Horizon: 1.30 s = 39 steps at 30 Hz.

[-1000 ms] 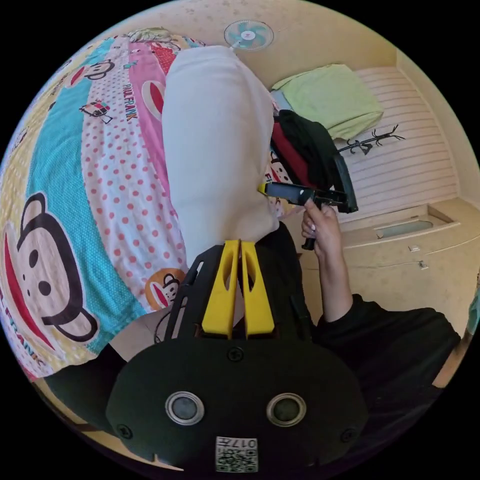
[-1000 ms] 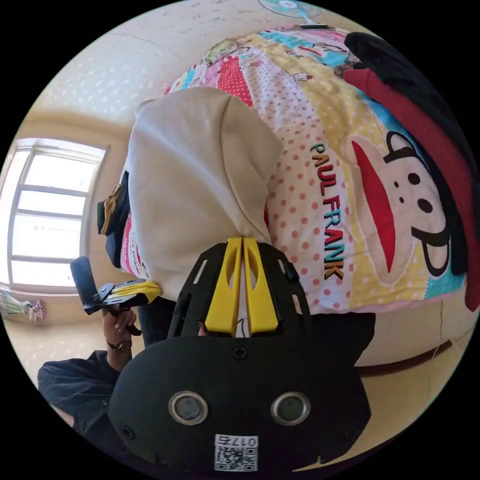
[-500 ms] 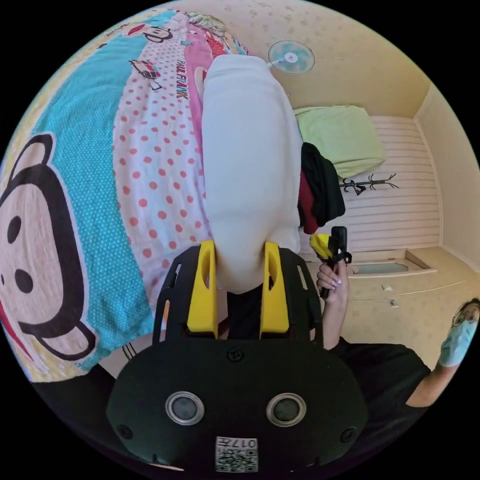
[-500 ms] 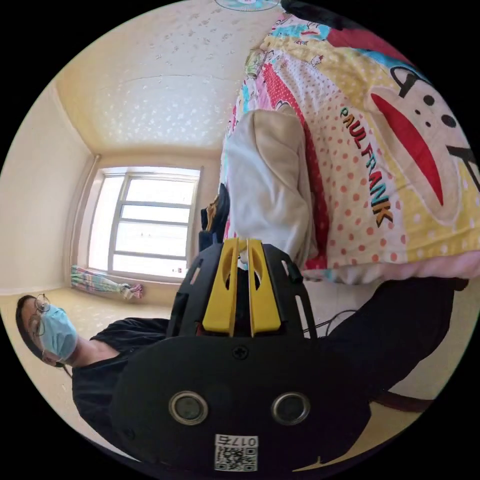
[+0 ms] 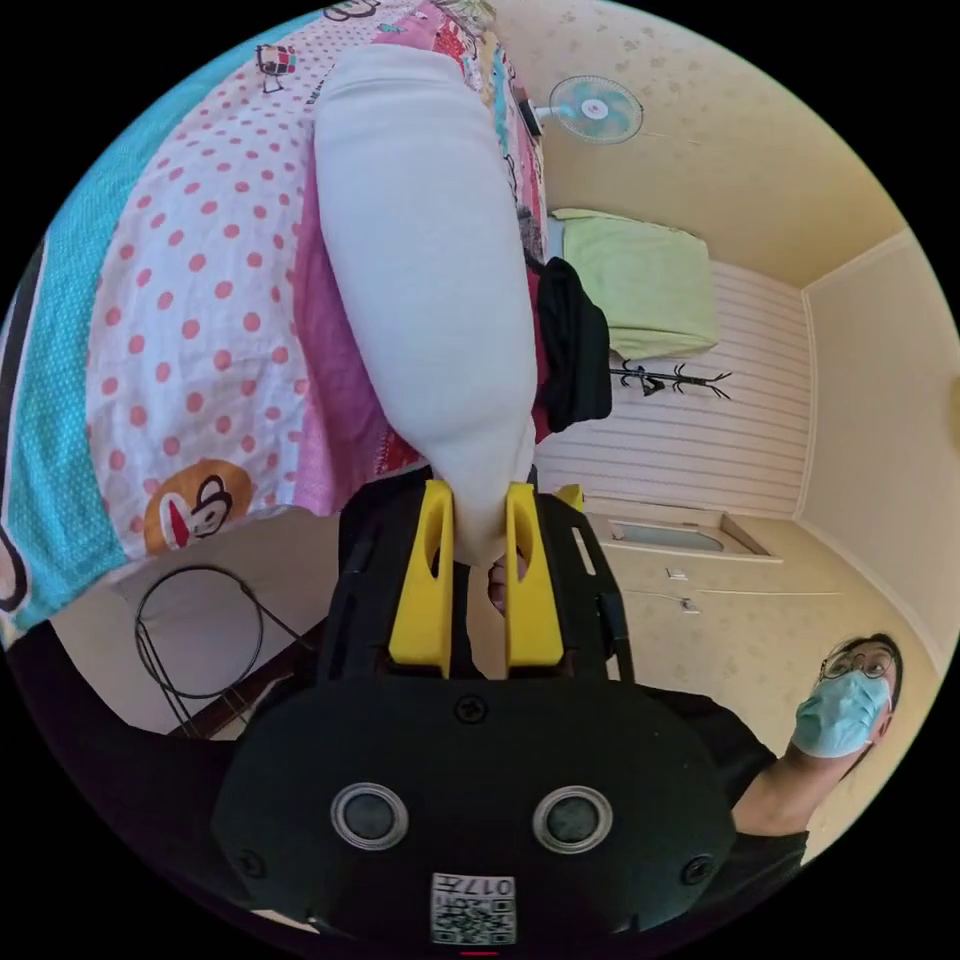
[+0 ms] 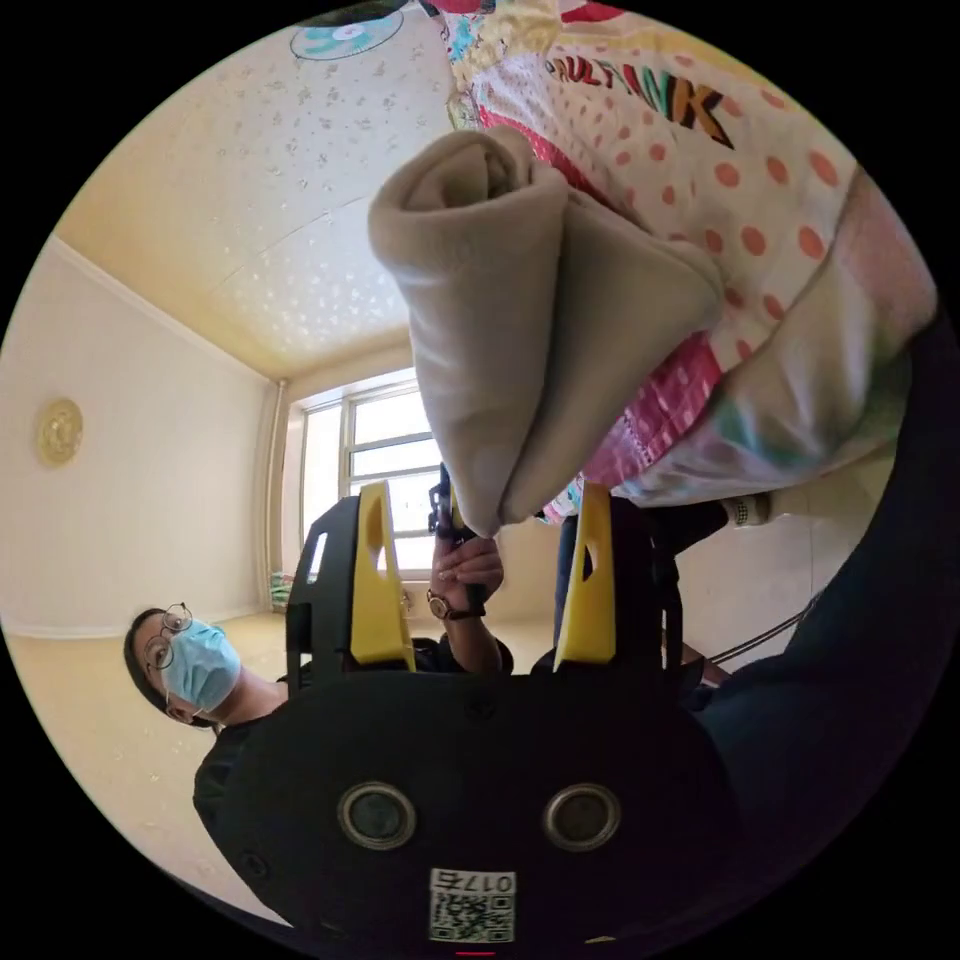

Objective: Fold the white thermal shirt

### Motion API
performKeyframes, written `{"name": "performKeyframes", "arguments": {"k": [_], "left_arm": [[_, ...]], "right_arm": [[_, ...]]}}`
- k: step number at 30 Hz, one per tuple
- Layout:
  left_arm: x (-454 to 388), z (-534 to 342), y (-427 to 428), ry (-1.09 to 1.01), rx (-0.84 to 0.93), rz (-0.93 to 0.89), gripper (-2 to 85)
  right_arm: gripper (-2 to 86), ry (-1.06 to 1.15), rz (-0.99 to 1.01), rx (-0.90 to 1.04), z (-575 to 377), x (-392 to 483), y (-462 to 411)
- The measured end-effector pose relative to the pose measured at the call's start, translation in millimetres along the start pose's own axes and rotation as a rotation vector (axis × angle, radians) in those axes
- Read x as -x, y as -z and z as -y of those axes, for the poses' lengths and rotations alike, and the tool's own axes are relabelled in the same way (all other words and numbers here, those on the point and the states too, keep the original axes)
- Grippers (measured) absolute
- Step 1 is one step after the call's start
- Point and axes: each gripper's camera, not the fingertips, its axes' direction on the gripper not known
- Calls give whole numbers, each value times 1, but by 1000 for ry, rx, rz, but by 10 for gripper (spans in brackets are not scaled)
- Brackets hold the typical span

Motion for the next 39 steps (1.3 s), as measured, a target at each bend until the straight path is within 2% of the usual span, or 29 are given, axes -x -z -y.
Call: {"name": "performKeyframes", "arguments": {"k": [2, 4, 6, 9, 11, 14, 17, 19, 22, 24, 27, 29, 30, 32, 33, 39], "left_arm": [[-14, -14, 0, -34, 10, 14, 79], [-36, -30, 6, -75, 2, 70, 78], [-53, -37, 17, -128, -18, 94, 78], [-85, -40, 34, -210, -27, 35, 77], [-109, -41, 42, -277, -47, 20, 77], [-158, -38, 55, -416, -114, 7, 78], [-203, -26, 63, -568, -142, -78, 80], [-216, -14, 65, -606, -82, -175, 72], [-202, -15, 65, -555, -44, -100, 13], [-180, -20, 62, -459, -25, -58, -2], [-133, -29, 59, -308, 48, -146, -8], [-105, -36, 65, -213, 72, -194, -9], [-89, -40, 77, -162, 66, -215, -10], [-71, -46, 105, -106, 15, -226, -10], [-62, -51, 128, -78, -37, -215, -10], [-46, -72, 247, 39, -249, 0, -10]], "right_arm": [[244, 4, 8, -3, 2, 2, -7], [206, -4, -85, 35, 1, 5, -13], [171, 42, -95, 56, -4, 16, -19], [128, 249, -286, 84, -16, 79, -35], [101, 452, -501, 92, -25, 144, -54], [91, 683, -658, 65, -35, 214, -70], [88, 897, -748, -18, -45, 280, -68], [88, 942, -730, -131, -43, 310, -48], [91, 925, -636, -281, -20, 336, 15], [94, 808, -639, -302, 6, 332, 58], [102, 503, -755, -361, 50, 284, 134], [108, 144, -937, -419, 70, 216, 187], [107, 134, -928, -414, 69, 203, 195], [102, 240, -687, -507, 42, 179, 215], [100, 251, -665, -519, 35, 177, 215], [69, 263, -890, -561, -21, 171, 136]]}}
